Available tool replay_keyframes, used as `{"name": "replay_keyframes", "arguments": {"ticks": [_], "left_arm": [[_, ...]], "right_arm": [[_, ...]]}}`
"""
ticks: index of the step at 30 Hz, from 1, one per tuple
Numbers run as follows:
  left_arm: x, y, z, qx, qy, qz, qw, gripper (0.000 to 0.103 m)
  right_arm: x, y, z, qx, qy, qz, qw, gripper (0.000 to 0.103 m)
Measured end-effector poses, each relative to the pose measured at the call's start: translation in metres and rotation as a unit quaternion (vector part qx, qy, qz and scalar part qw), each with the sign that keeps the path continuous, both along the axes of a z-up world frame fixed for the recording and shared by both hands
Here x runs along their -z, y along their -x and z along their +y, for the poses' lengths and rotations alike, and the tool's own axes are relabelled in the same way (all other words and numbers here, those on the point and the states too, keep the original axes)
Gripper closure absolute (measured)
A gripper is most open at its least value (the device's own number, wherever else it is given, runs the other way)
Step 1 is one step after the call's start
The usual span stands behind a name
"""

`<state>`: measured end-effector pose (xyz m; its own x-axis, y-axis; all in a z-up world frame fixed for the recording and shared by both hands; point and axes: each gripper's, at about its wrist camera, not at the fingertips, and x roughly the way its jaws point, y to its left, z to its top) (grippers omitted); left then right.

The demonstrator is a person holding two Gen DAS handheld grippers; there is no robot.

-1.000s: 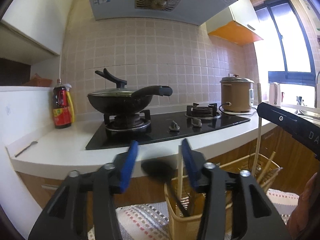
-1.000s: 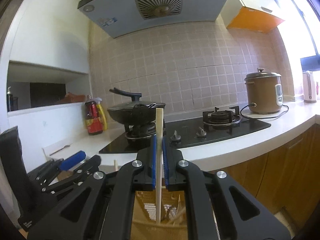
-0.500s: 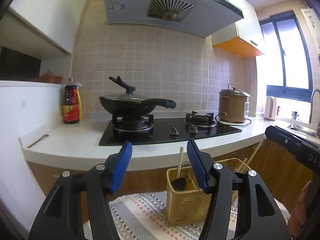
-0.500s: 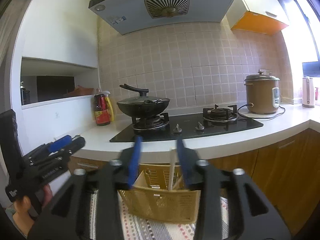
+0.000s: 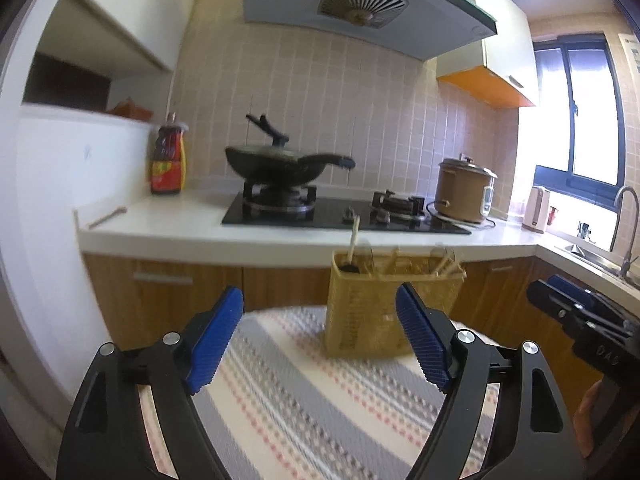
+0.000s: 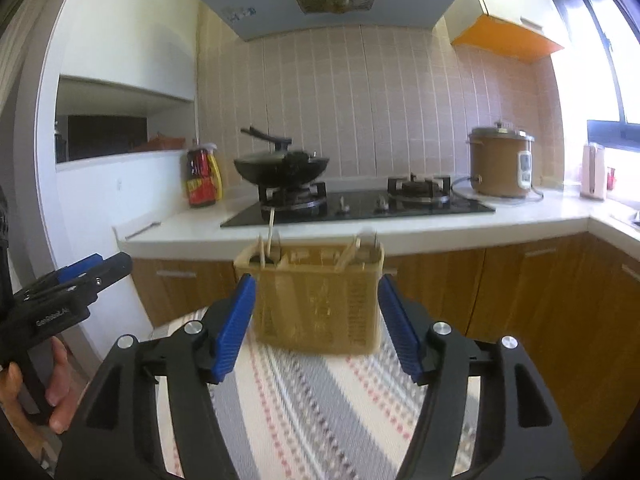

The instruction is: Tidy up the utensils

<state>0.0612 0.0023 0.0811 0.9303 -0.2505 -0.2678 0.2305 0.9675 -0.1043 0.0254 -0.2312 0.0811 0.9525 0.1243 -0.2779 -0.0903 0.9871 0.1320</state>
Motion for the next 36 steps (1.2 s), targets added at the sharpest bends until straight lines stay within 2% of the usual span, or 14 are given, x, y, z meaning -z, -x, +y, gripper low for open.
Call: {"name": "replay_keyframes", "arguments": {"ticks": [4,7,11,13,16,19,24,26,28,31,36], "left_arm": [[0.018,0.020,0.001,-0.022,-0.005,0.007,0.9997,0.022],[0.030,0.032,0.004,-0.054,-0.008,-0.003,0.9985,0.021],[0.044,0.043,0.008,-0.104,-0.012,-0.030,0.9941,0.021],[0.052,0.047,0.008,-0.137,-0.007,-0.049,0.9894,0.021],[0.060,0.050,0.007,-0.161,-0.006,-0.061,0.9851,0.021],[0.065,0.056,0.002,-0.167,-0.021,-0.079,0.9826,0.020],[0.069,0.067,-0.009,-0.177,-0.041,-0.120,0.9760,0.010],[0.068,0.067,-0.012,-0.177,-0.045,-0.121,0.9758,0.008],[0.067,0.070,-0.009,-0.197,-0.043,-0.123,0.9718,0.008],[0.067,0.067,0.000,-0.192,-0.019,-0.112,0.9749,0.008],[0.072,0.057,0.000,-0.171,-0.019,-0.077,0.9822,0.008]], "right_arm": [[0.014,0.013,0.006,0.010,0.006,-0.002,1.000,0.029],[0.022,0.023,0.019,0.030,0.028,-0.023,0.999,0.014],[0.027,0.026,0.024,0.059,0.016,-0.039,0.997,0.008],[0.031,0.027,0.023,0.081,0.007,-0.056,0.995,0.008],[0.037,0.026,0.020,0.101,0.008,-0.064,0.993,0.008],[0.040,0.028,0.022,0.106,0.031,-0.075,0.991,0.008],[0.044,0.036,0.029,0.096,0.051,-0.104,0.989,0.008],[0.045,0.037,0.031,0.095,0.054,-0.107,0.988,0.008],[0.046,0.037,0.031,0.095,0.055,-0.108,0.988,0.008],[0.047,0.037,0.028,0.094,0.049,-0.102,0.989,0.008],[0.048,0.032,0.026,0.086,0.042,-0.090,0.991,0.008]]}}
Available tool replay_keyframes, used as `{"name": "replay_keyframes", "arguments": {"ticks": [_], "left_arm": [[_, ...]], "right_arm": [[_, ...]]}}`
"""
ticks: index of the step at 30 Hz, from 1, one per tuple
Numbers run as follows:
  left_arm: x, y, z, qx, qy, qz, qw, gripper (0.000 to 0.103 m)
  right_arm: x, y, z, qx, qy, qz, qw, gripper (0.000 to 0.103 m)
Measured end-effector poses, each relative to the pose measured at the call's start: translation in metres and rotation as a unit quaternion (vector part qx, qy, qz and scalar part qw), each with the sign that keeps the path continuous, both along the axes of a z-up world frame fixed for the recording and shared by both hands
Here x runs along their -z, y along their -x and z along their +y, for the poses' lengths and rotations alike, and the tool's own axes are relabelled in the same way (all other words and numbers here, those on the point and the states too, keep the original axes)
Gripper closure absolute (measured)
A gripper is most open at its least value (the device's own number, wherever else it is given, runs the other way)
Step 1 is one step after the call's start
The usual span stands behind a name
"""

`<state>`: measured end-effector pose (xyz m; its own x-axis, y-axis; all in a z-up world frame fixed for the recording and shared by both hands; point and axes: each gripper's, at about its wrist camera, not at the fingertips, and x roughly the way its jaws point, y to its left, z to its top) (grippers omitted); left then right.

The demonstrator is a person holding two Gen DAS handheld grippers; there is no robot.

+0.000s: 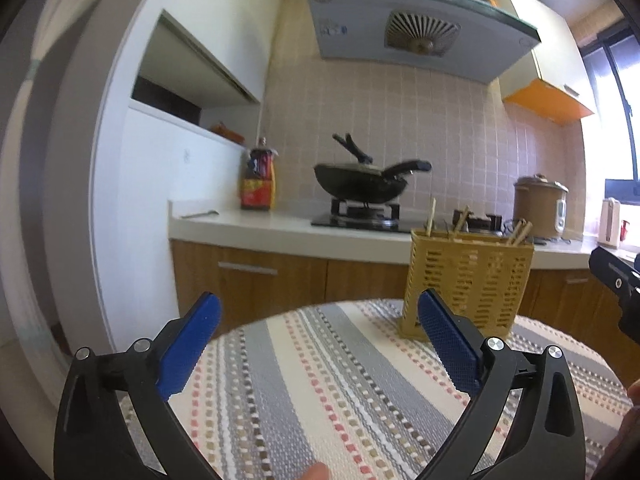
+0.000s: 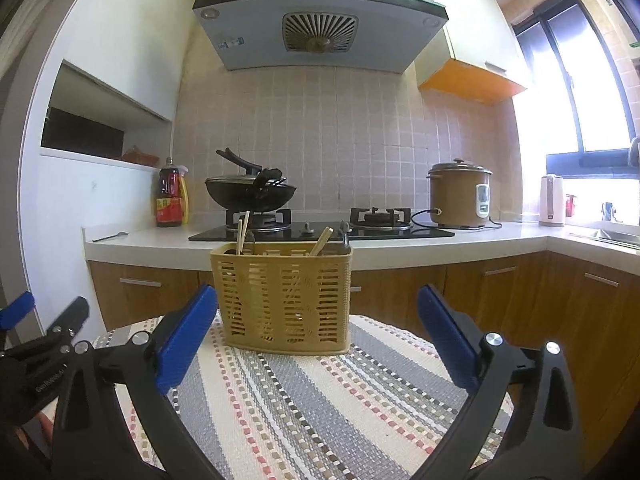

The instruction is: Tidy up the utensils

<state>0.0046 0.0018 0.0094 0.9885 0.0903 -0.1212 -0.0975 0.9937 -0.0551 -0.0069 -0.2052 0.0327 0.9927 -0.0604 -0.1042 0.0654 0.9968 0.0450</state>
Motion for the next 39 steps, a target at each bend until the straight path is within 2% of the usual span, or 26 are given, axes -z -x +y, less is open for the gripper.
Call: {"name": "replay_keyframes", "arguments": {"ticks": [12,23,39], "left_arm": [[0.002,-0.003,0.001,-0.013,-0.002,0.008,0.9999,0.008],[0.002,-0.004,0.000,-0.010,-0.003,0.011,0.9999,0.008],[0.002,-0.010,-0.001,-0.009,-0.011,0.025,0.9996,0.008]], "right_arm": [[0.003,-0.004,0.009,-0.008,0.016,0.015,1.000,0.008],[0.004,-0.008,0.001,-0.003,-0.004,0.026,1.000,0.008],[0.005,-0.008,-0.001,0.004,-0.003,0.029,1.000,0.008]]}}
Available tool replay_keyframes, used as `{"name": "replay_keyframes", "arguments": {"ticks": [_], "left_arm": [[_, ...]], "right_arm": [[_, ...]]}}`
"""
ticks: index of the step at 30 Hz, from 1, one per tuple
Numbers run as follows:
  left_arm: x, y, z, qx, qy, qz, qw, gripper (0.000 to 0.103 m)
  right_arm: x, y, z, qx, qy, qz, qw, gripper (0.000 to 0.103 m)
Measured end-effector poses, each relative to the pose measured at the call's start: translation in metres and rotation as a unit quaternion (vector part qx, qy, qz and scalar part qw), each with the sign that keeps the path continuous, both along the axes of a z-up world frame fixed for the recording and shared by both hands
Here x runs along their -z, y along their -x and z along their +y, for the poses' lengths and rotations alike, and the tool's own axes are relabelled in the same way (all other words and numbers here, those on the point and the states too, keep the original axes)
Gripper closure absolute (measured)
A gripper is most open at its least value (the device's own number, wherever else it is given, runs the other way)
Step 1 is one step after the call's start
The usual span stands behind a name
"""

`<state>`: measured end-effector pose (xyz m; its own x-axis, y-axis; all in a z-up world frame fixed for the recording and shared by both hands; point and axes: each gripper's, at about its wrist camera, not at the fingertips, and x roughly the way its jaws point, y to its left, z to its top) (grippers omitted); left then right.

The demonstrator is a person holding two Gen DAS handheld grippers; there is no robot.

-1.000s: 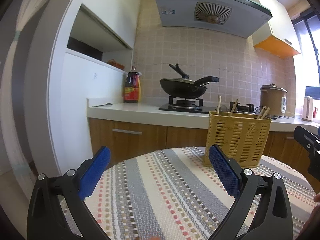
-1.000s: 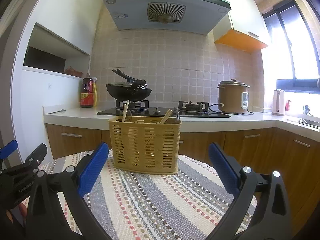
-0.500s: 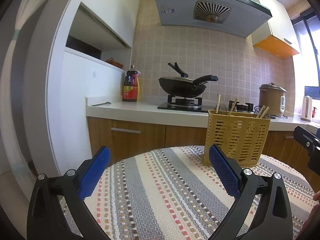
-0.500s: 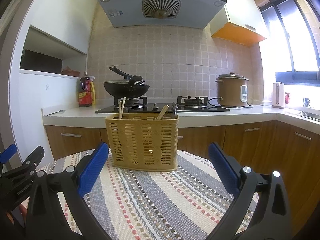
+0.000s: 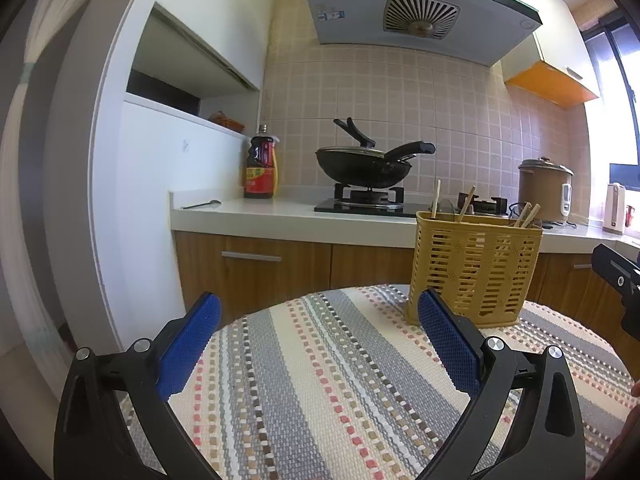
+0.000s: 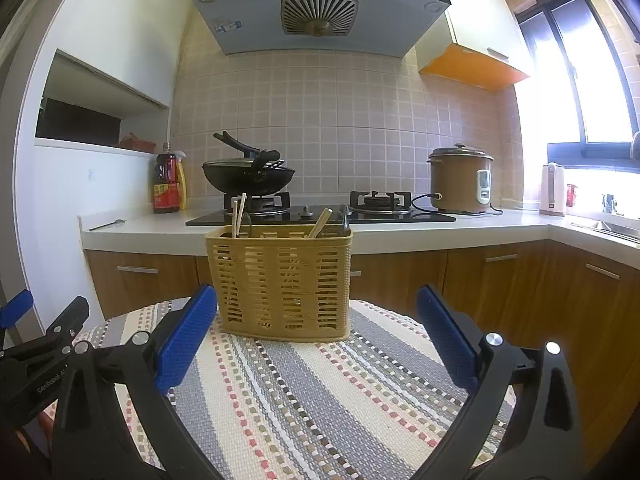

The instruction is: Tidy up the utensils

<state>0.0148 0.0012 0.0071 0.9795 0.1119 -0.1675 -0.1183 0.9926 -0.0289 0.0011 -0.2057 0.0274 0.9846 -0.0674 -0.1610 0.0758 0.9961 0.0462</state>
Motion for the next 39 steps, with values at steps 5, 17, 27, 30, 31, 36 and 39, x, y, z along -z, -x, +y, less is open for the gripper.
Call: {"name": "replay_keyframes", "arguments": {"ticks": [5,17,27,30,31,36,39], "left_arm": [[0.0005,0.0001,0.0009,0.001,0.000,0.001,1.0000,0.008],[0.0016,0.0002,-0.0021,0.007,-0.010,0.003,0.9999,0.008],[0.0010,-0.0001,-0.0039,0.008,-0.013,0.006,0.9999,0.008],[0.0005,0.0002,-0.0049,0.008,-0.017,0.005,0.9998,0.008],[0.0005,0.0000,-0.0052,0.008,-0.017,0.005,0.9998,0.008],[0.0005,-0.0001,-0.0052,0.007,-0.015,0.007,0.9998,0.008],[0.0006,0.0001,-0.0056,0.007,-0.015,0.007,0.9998,0.008]], "right_arm": [[-0.0004,0.0001,0.0011,0.001,0.003,0.000,1.000,0.008],[0.0002,-0.0001,-0.0012,0.002,-0.002,0.002,1.000,0.008],[0.0011,-0.0037,-0.0023,-0.007,-0.007,0.012,1.000,0.008],[0.0013,-0.0034,-0.0031,-0.005,-0.008,0.011,1.000,0.008],[0.0014,-0.0031,-0.0036,-0.004,-0.008,0.010,1.000,0.008],[0.0021,-0.0035,-0.0040,-0.003,-0.009,0.012,1.000,0.008],[0.0020,-0.0035,-0.0035,-0.003,-0.008,0.011,1.000,0.008]]}}
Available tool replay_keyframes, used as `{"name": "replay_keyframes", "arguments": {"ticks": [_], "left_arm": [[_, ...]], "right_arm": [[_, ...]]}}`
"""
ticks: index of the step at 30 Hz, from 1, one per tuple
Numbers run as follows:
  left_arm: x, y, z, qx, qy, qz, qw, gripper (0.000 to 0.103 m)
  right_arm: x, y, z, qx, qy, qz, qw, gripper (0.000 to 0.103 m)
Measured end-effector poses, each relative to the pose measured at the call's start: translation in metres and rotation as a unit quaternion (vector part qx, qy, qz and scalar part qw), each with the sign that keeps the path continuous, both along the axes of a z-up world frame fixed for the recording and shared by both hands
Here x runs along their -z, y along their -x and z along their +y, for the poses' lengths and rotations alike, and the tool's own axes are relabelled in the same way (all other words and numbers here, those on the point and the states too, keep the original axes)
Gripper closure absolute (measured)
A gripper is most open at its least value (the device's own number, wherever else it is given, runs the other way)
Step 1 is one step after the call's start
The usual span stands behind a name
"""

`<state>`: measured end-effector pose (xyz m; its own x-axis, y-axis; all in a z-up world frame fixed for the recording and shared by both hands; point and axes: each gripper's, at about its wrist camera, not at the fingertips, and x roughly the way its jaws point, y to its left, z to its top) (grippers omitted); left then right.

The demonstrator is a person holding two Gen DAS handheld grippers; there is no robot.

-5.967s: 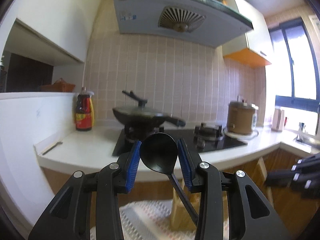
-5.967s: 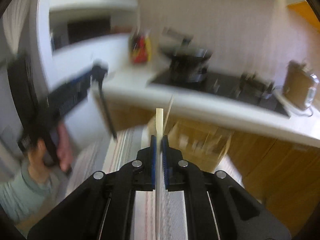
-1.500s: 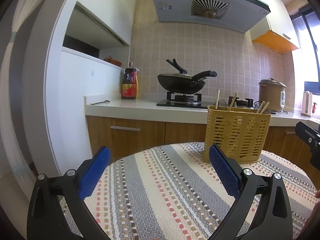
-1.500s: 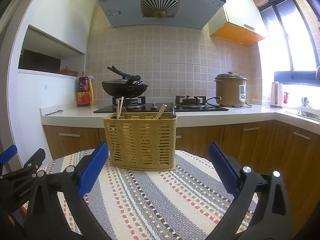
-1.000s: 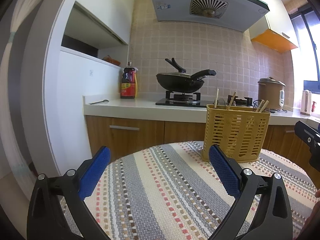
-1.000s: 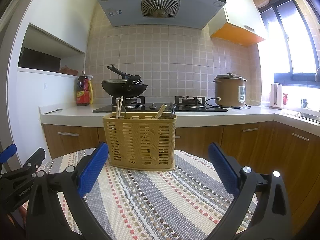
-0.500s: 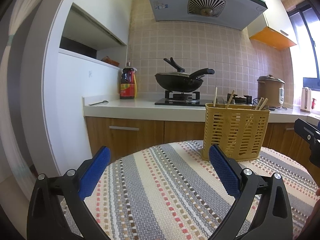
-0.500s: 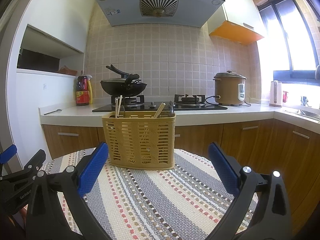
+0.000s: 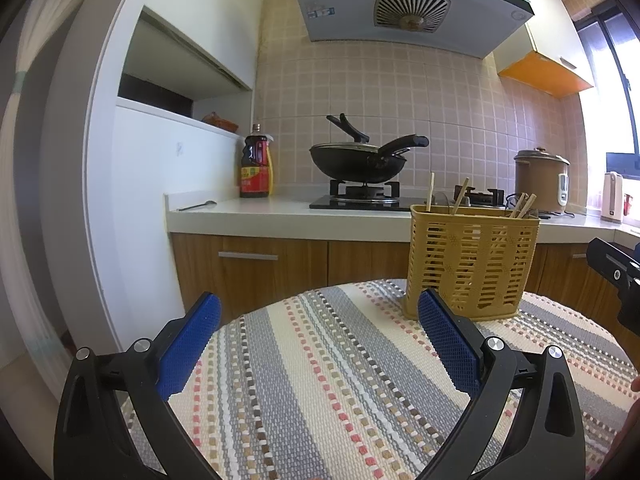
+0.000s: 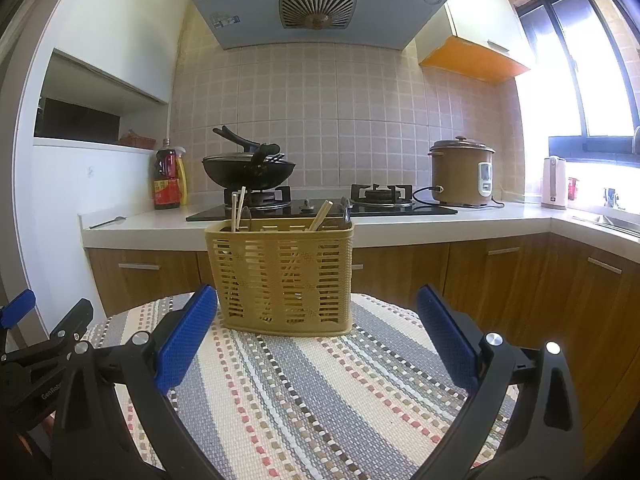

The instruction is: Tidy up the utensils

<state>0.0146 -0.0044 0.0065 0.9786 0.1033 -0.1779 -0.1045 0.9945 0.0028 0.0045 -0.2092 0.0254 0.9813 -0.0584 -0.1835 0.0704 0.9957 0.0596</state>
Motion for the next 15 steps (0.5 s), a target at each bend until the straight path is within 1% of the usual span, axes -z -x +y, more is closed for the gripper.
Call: {"name": "replay_keyframes", "arguments": {"ticks": [15], "left_arm": [[0.0001,-0.0020,0.0017,-0.003,-0.003,0.005,1.0000,0.008]], "right_arm": [[0.0006,0.0012,0.0009,0.004,0.004,-0.005,1.000,0.008]]}}
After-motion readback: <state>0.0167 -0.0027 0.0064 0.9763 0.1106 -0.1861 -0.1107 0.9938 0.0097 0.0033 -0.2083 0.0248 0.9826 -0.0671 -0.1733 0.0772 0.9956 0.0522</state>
